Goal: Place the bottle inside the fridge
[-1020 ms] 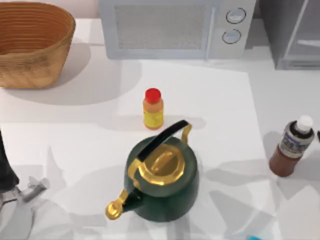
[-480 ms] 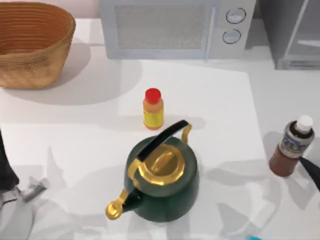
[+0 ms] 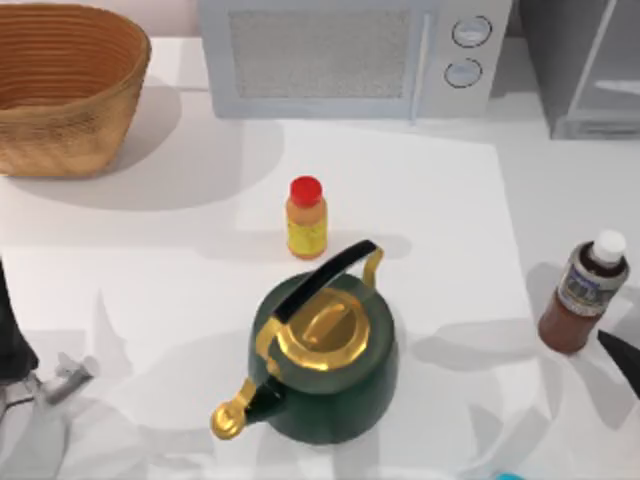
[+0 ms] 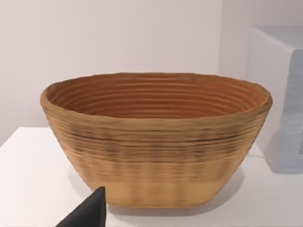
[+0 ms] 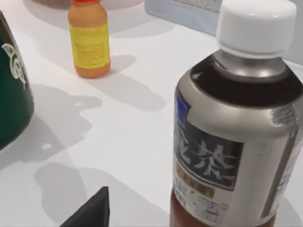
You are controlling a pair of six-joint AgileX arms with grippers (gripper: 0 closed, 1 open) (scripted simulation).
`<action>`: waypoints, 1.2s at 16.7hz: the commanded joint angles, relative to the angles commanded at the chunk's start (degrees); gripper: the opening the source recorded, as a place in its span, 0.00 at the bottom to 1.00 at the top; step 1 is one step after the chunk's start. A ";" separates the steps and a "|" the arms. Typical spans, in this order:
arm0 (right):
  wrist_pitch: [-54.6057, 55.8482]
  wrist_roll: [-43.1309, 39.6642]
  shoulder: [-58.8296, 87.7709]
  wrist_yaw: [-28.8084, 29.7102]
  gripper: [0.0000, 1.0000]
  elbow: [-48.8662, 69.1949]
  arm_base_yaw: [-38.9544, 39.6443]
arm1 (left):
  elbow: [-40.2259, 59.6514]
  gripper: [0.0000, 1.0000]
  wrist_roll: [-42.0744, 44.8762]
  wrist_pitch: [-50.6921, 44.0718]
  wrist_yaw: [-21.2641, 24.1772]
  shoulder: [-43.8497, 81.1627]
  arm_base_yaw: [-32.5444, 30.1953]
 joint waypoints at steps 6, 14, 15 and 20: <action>-0.15 0.95 -0.36 0.02 1.00 0.90 0.37 | 0.00 1.00 0.00 0.00 0.00 0.00 0.00; 9.46 6.81 10.74 10.17 1.00 7.12 10.44 | 0.00 1.00 0.00 0.00 0.00 0.00 0.00; 11.37 7.31 12.36 11.67 1.00 7.17 12.06 | 0.00 1.00 0.00 0.00 0.00 0.00 0.00; 14.55 7.98 15.06 14.35 1.00 6.70 14.87 | 0.00 1.00 0.00 0.00 0.00 0.00 0.00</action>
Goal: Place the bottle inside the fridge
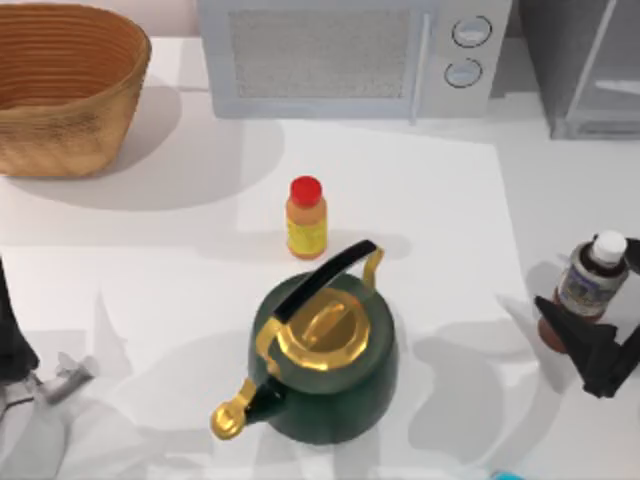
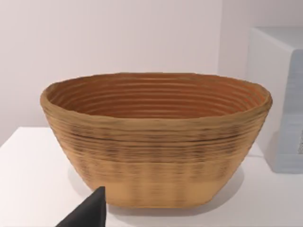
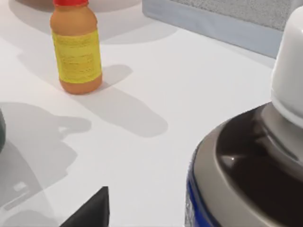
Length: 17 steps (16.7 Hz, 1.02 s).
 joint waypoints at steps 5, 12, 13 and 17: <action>0.00 0.00 0.00 0.00 0.78 0.00 0.00 | 0.00 1.00 0.00 0.00 0.00 0.00 0.00; 0.00 0.00 0.00 0.00 0.25 0.00 0.00 | 0.00 1.00 0.00 0.00 0.00 0.00 0.00; 0.00 0.00 0.00 0.00 0.18 0.00 0.00 | 0.00 1.00 0.00 0.00 0.00 0.00 0.00; 0.00 0.00 0.00 0.00 0.01 0.00 0.00 | 0.00 1.00 0.00 0.00 0.00 0.00 0.00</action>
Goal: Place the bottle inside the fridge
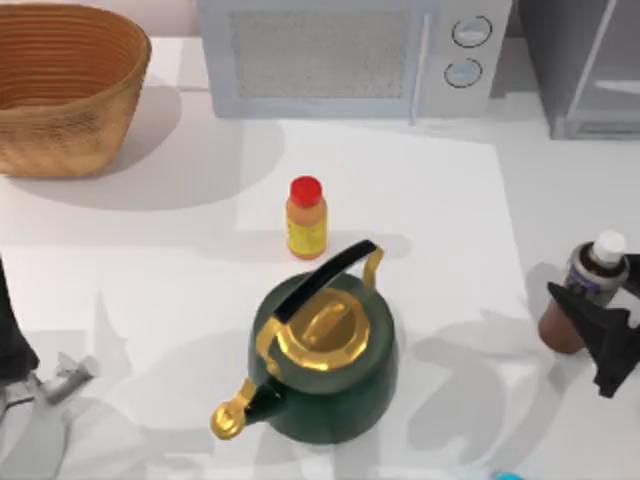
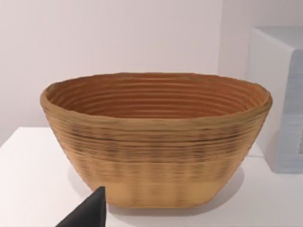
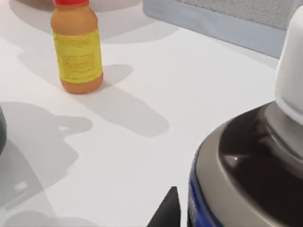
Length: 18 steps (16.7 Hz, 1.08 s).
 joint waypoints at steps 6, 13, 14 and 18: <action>0.00 0.00 0.00 0.00 0.01 0.00 0.00 | 0.00 1.00 0.00 0.00 0.00 0.00 0.00; -9.54 -3.64 -5.15 -4.09 0.01 1.68 -8.19 | 0.00 1.00 0.00 0.00 0.00 0.00 0.00; -12.93 -4.99 -6.56 -5.81 0.01 1.94 -10.60 | 0.00 1.00 0.00 0.00 0.00 0.00 0.00; -27.86 -11.04 -12.78 -13.94 0.01 4.13 -18.81 | 0.00 1.00 0.00 0.00 0.00 0.00 0.00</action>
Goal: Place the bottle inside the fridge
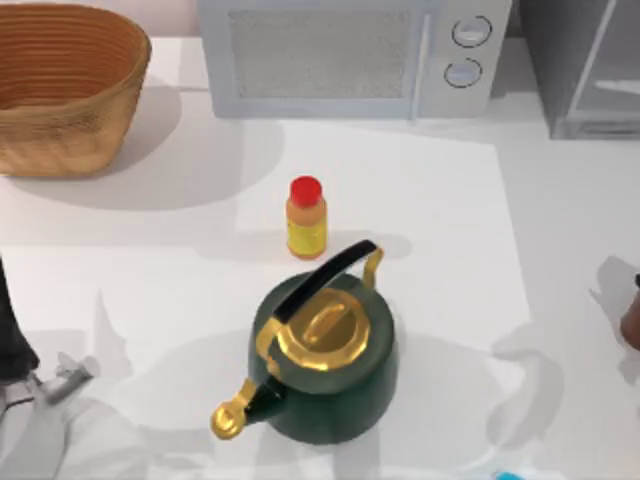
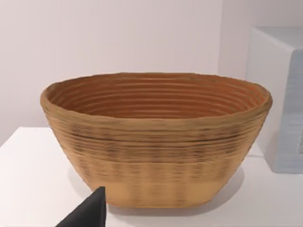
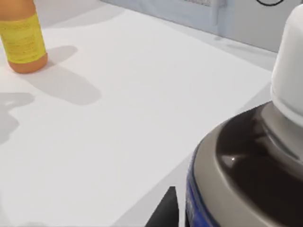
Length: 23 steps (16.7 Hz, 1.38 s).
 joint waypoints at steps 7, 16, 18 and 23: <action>-20.03 -8.22 -7.79 -9.43 0.01 6.65 -7.11 | 0.00 1.00 0.00 0.00 0.00 0.00 0.00; -23.04 -8.34 -10.00 -9.14 0.01 6.87 -6.24 | 0.00 1.00 0.00 0.00 0.00 0.00 0.00; -24.52 -6.70 -14.24 -5.73 0.01 5.79 -4.50 | 0.00 1.00 0.00 0.00 0.00 0.00 0.00; -30.49 0.47 -33.16 7.98 0.01 1.71 2.47 | 0.00 1.00 0.00 0.00 0.00 0.00 0.00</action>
